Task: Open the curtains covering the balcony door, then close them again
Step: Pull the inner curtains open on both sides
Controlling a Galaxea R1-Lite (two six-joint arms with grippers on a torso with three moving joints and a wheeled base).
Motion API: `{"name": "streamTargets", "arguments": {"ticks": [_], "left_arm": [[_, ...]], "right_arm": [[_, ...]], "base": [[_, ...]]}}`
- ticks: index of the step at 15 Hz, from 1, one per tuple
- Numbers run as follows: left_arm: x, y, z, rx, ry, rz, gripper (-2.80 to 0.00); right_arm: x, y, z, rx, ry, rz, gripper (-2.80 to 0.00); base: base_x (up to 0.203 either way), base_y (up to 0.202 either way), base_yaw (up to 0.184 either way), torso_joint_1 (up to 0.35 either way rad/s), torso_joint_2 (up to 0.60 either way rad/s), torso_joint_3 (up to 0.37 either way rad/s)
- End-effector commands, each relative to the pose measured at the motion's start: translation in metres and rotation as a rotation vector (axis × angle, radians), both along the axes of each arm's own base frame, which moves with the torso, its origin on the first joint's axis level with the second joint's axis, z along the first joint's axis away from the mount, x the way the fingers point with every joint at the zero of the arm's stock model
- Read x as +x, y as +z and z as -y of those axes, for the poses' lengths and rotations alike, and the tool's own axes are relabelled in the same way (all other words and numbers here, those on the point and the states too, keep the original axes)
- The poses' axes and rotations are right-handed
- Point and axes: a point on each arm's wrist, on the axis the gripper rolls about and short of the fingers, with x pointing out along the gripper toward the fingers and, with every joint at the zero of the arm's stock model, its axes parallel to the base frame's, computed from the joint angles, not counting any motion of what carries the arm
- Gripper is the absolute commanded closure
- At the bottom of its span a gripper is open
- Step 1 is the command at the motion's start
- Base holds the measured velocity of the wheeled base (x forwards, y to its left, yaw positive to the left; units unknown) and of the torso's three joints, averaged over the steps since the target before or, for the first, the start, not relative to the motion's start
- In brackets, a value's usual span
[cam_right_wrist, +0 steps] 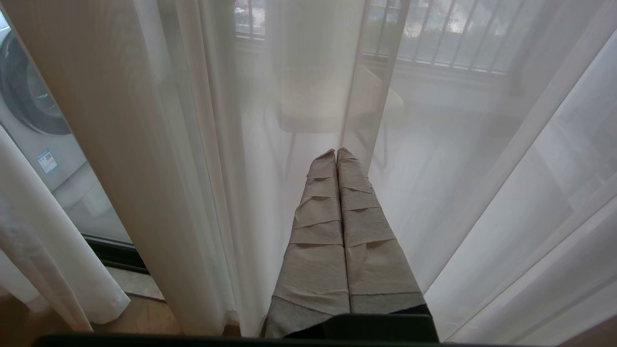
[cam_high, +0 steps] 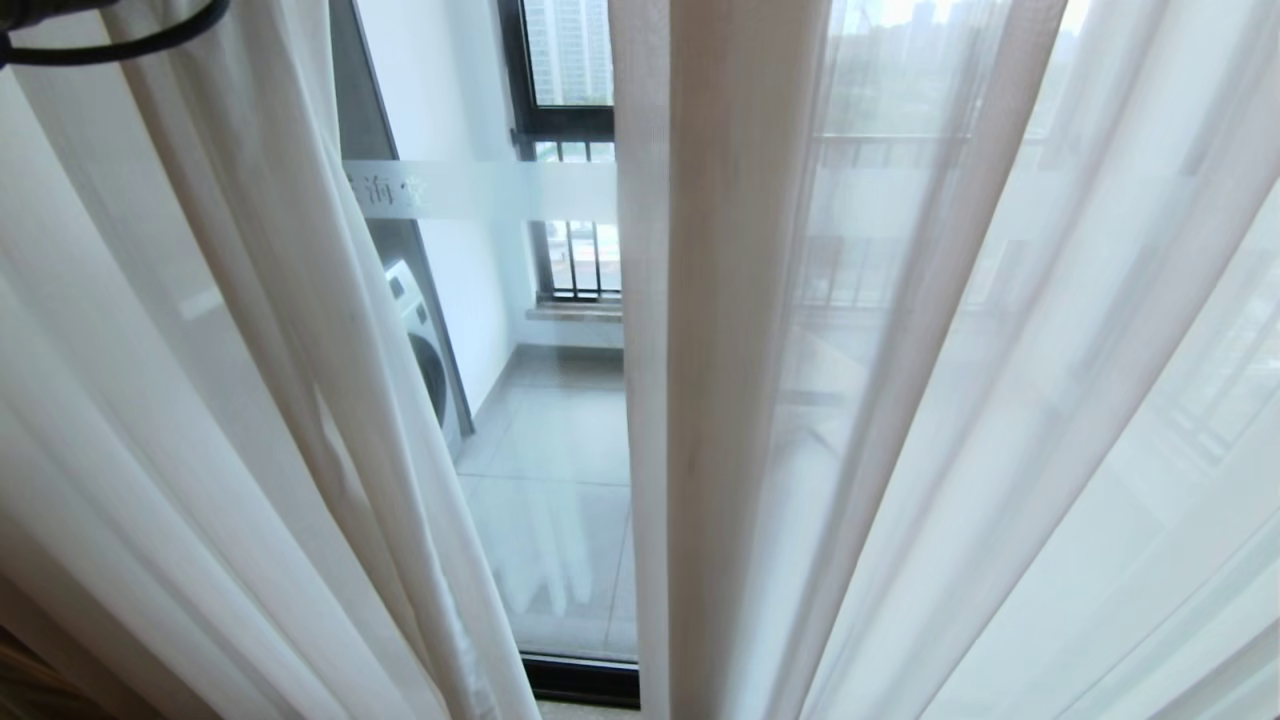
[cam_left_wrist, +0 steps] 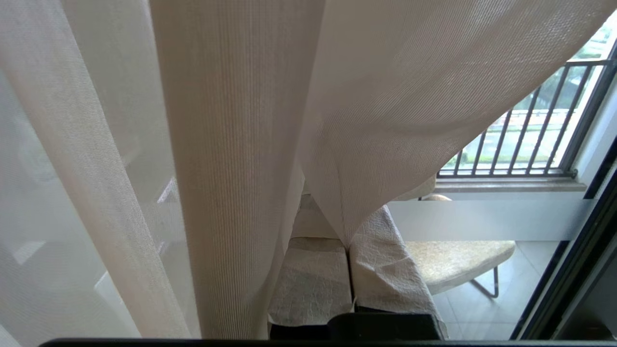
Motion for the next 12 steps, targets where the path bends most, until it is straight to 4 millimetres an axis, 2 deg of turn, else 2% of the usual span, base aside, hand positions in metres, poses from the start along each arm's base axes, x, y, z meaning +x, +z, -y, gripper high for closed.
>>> {"name": "streamTargets", "arguments": {"ticks": [1, 12], "left_arm": [[-0.0017, 0.001, -0.0003, 0.0, 0.001, 0.004, 0.0], [0.0017, -0.0078, -0.0002, 0.001, 0.002, -0.029, 0.0]], "right_arm": [[0.0, 0.0001, 0.0, 0.0, 0.001, 0.001, 0.0], [0.0001, -0.0002, 0.0, -0.001, 0.001, 0.0, 0.0]], "base": [[0.0, 0.0, 0.0, 0.0, 0.0, 0.0], [0.0, 0.0, 0.0, 0.0, 0.0, 0.0]]}}
